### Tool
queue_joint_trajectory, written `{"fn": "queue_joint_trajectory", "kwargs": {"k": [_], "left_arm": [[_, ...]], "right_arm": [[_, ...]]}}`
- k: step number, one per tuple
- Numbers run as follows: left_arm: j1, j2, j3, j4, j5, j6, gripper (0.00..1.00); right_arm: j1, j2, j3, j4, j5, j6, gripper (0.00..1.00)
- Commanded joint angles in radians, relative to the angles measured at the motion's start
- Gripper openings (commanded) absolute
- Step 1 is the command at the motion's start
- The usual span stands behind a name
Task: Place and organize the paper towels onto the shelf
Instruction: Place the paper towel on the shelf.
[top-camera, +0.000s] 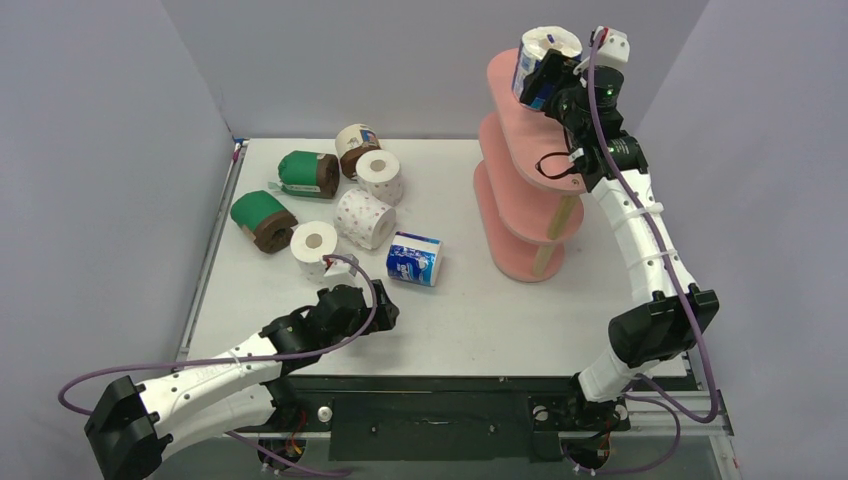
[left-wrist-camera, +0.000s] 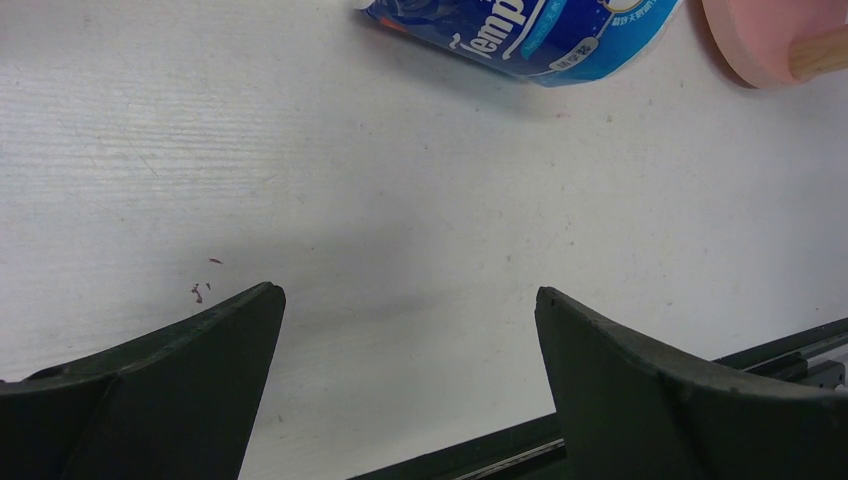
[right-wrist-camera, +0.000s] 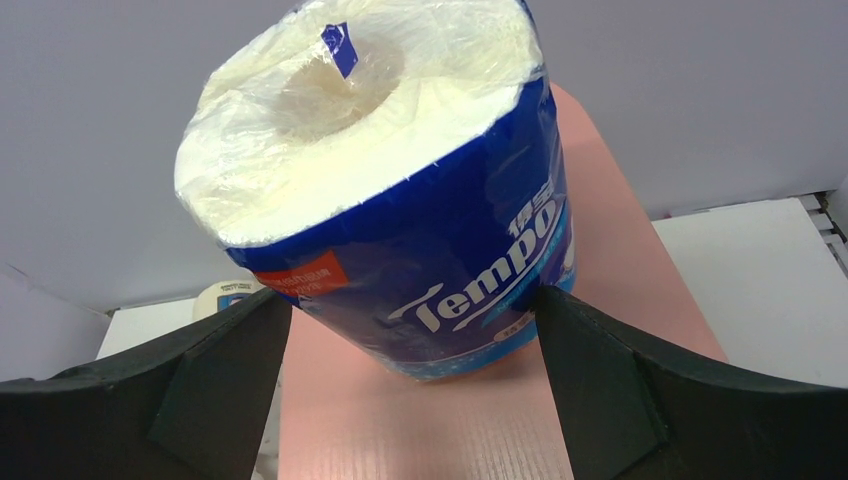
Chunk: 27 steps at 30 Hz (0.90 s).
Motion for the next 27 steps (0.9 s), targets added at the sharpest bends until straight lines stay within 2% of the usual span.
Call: {"fn": "queue_joint_trajectory", "kwargs": {"k": [1,9,17,23,27], "left_arm": [[0.01,0.0,0.044,0.052,0.011,0.013,0.97],[0.014,-0.001,0.045,0.054,0.018,0.012,0.97],[0.016,-0.034,0.043,0.041,0.012,0.011,0.97],[0.017,-0.069,0.045,0.025,0.005,0.011,0.97],[0.019,-0.089,0.063,-0.006,-0.01,0.014,0.97]], "right_arm": [[-0.002,0.01,0.04,0.004,0.01,-0.014,0.87],[-0.003,-0.007,0.033,0.002,0.01,-0.014,0.87],[0.012,-0.137,-0.018,0.001,0.016,0.011,0.91],[0.088,-0.29,-0.088,-0.027,0.049,0.011,0.92],[0.206,-0.412,-0.197,-0.039,0.078,0.008,0.92]]}}
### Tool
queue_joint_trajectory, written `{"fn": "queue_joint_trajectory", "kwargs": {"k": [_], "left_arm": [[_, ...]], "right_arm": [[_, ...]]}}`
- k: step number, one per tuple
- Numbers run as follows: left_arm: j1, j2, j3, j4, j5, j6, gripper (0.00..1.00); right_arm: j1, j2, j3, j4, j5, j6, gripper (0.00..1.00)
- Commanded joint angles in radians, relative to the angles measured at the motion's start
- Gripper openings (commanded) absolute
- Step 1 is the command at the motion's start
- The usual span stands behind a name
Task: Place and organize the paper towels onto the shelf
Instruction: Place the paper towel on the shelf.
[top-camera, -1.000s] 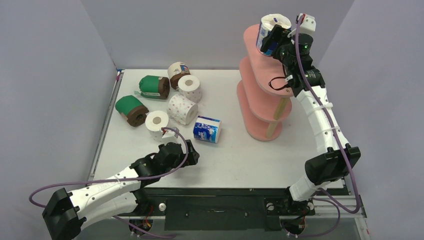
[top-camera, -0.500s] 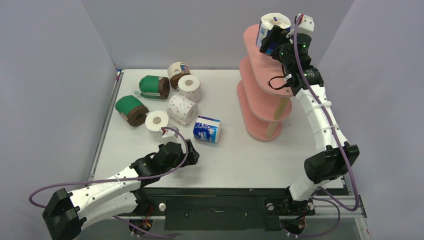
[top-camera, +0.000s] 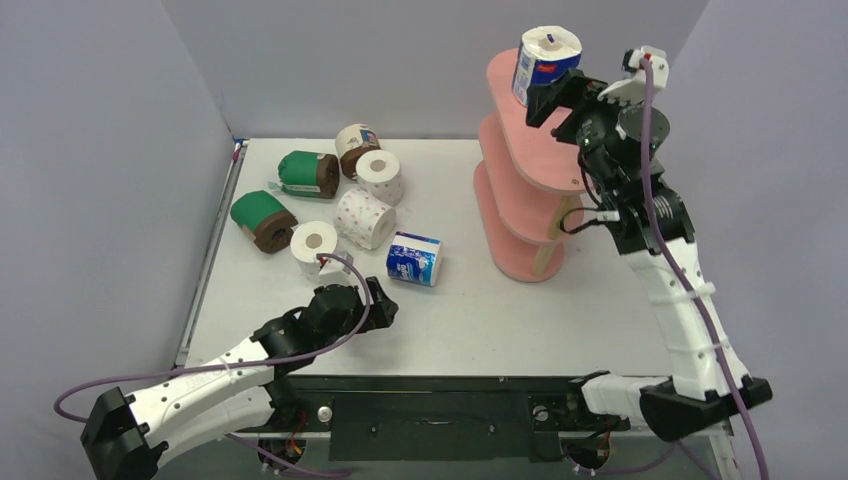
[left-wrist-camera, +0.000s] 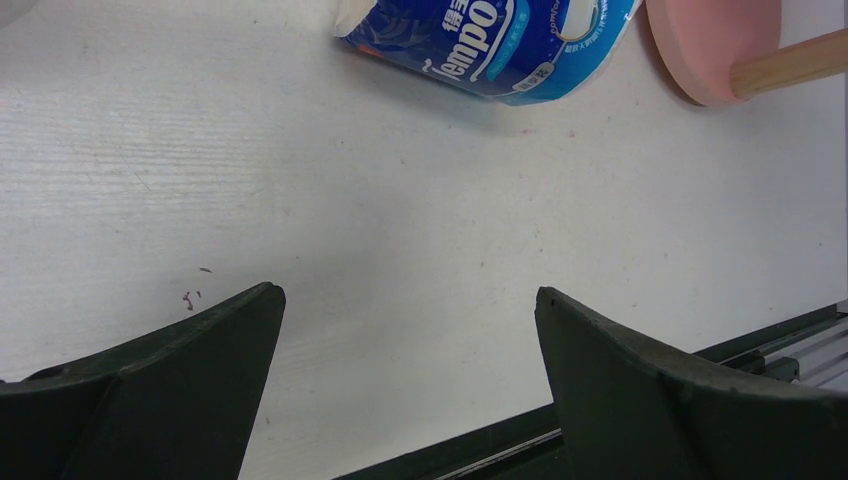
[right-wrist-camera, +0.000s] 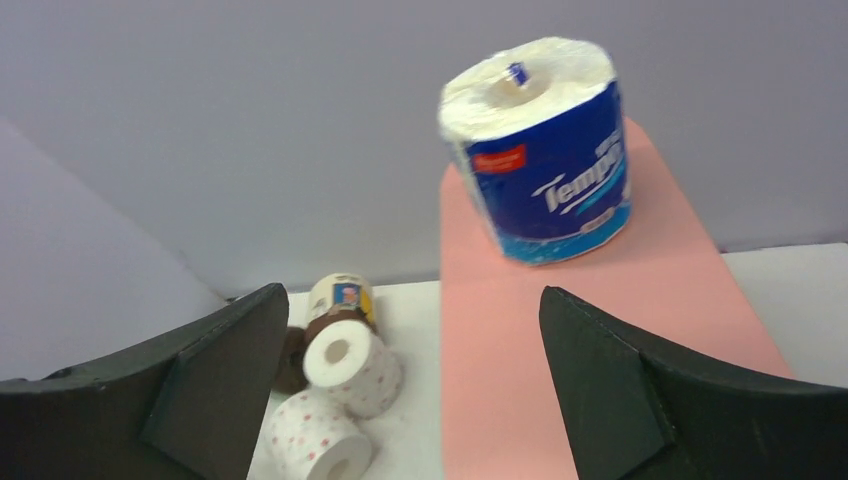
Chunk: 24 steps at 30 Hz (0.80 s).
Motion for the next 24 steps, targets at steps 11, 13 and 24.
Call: {"fn": "queue_joint_trajectory", "kwargs": {"k": [11,13,24], "left_arm": [[0.052,-0.046,0.116,-0.092,-0.105,0.001,0.97],[0.069,-0.04,0.125,-0.087,-0.101,0.0,0.97],[0.282,0.14,0.12,0.218,0.213,-0.024,0.97]], "right_arm": [[0.542,-0.309,-0.404,-0.079,0.275,-0.056,0.89],[0.616,-0.317,-0.475,-0.047,0.306,-0.035,0.88],[0.747,-0.365,-0.955,0.275,0.404,0.19,0.86]]}}
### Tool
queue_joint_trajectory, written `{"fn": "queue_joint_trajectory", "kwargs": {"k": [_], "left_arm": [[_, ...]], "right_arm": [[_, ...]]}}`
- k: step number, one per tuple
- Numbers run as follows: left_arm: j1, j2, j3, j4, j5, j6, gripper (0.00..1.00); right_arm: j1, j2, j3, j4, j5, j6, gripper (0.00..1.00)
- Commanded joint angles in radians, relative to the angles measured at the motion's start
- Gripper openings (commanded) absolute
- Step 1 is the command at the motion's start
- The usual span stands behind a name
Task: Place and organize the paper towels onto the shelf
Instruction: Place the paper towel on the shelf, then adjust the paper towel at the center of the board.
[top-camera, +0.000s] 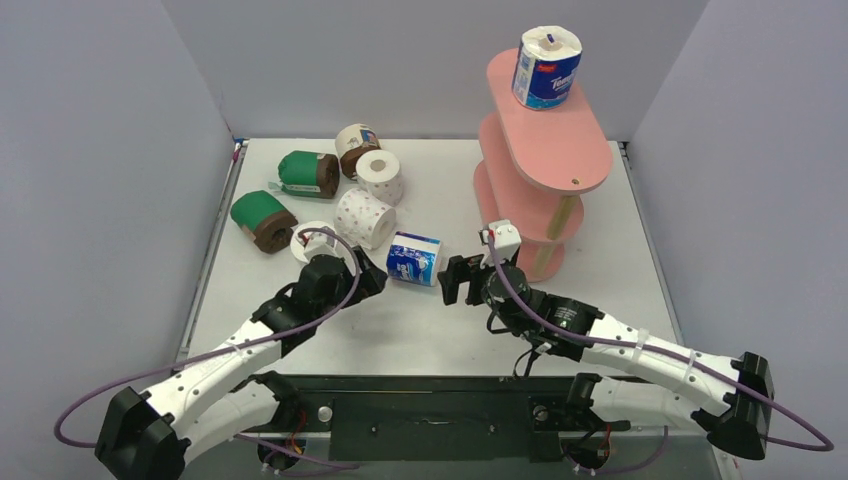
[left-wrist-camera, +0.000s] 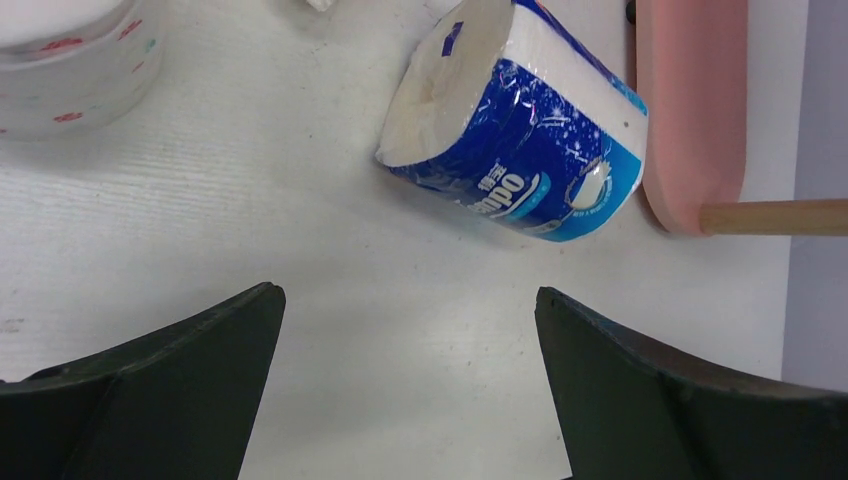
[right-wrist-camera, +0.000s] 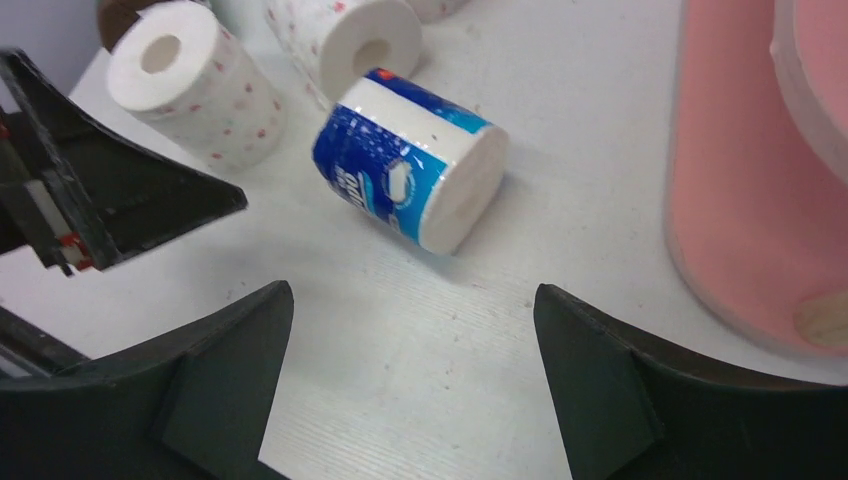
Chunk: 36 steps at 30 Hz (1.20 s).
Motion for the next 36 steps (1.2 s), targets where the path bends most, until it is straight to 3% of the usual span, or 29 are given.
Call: {"fn": "queue_joint_trajectory", "kwargs": {"k": [1,12,23,30,36], "left_arm": [[0.095,0.109,0.035,0.22,0.176,-0.036,0.97],[0.158,0.425,0.091,0.503,0.25,-0.058,0.97],[0.243,0.556,0.077,0.727,0.347,-0.034,0.97],[0.242,0.651,0.107,0.762,0.454,-0.039,1.0],[0.224,0.66,0.085,0.816,0.51,-0.048,0.89]], "right_arm": [[0.007,-0.04,-0.111,0.199,0.096,0.118,0.86],[-0.001,-0.066,-0.272,0.286,0.092,0.169,0.85],[0.0,-0.211,-0.381,0.278,0.075,0.182,0.85],[-0.002,-0.268,-0.385,0.241,0.08,0.163,0.85],[-0.002,-0.277,-0.381,0.239,0.085,0.154,0.85]]}}
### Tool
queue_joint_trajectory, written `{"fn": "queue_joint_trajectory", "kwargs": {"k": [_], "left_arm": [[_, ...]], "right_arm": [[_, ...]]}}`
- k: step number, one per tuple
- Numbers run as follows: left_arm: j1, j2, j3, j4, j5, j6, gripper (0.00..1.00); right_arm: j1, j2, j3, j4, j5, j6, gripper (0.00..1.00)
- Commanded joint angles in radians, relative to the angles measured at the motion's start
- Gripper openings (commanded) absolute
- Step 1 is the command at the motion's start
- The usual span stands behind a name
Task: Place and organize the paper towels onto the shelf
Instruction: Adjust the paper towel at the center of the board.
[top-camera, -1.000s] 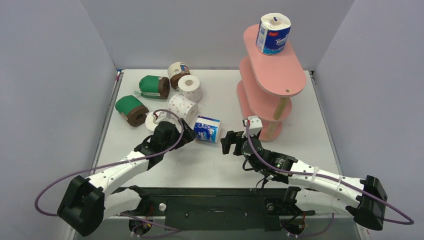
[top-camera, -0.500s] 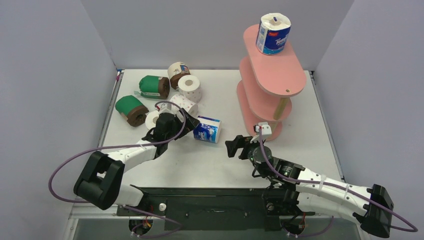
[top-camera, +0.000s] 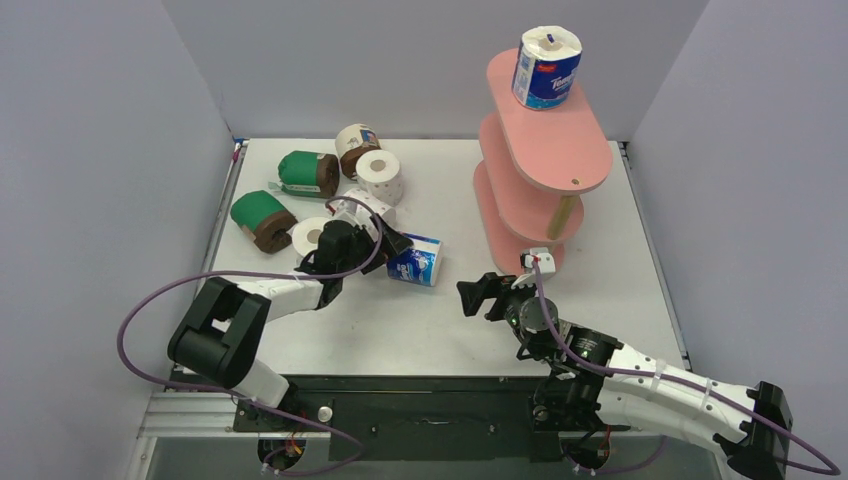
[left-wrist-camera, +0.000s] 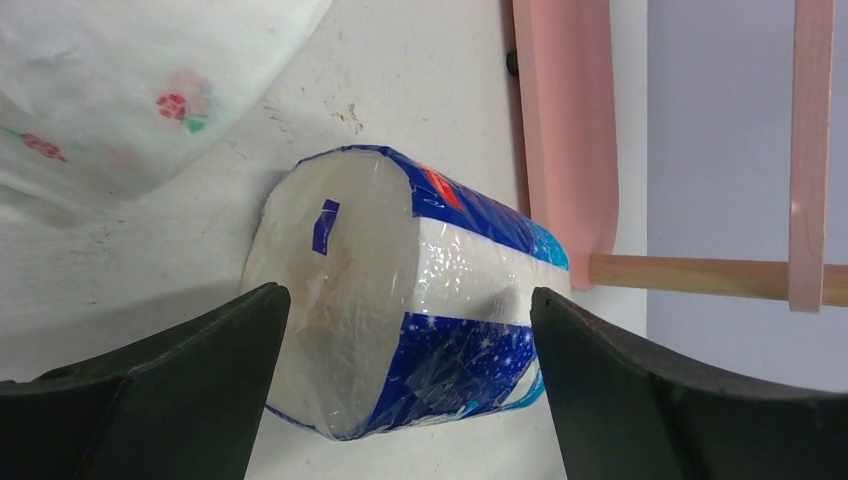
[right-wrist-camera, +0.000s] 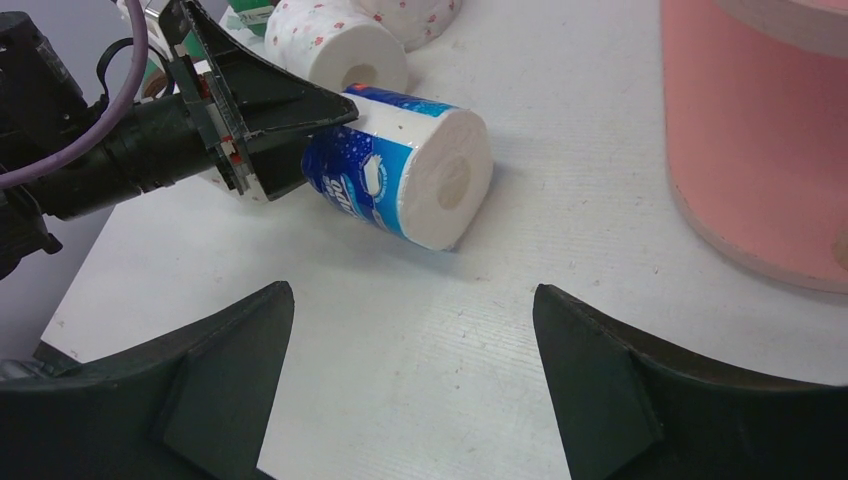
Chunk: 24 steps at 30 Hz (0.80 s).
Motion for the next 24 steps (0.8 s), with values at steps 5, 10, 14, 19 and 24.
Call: {"fn": "queue_joint_trajectory", "kwargs": {"k": [5,10,14,19,24], "left_arm": [[-0.054,-0.018,-0.016,0.094,0.084,0.0,0.86],[-0.08,-0.058,-0.035,0.083,0.08,0.022,0.83],[-0.1,-0.091,-0.058,0.084,0.07,0.026,0.81],[-0.128,-0.097,-0.07,0.115,0.068,0.013,0.77],[-0.148,-0.059,-0.06,0.142,0.062,-0.001,0.81]], "right_arm": [[-0.001,-0.004,0.009,0.013,0.016,-0.015,0.85],[-0.001,-0.008,0.011,0.013,0.022,-0.014,0.85],[-0.001,-0.011,0.011,-0.02,0.026,-0.013,0.85],[-0.002,-0.014,0.01,-0.028,0.029,-0.01,0.84],[-0.001,-0.021,0.011,-0.039,0.032,-0.008,0.84]]}}
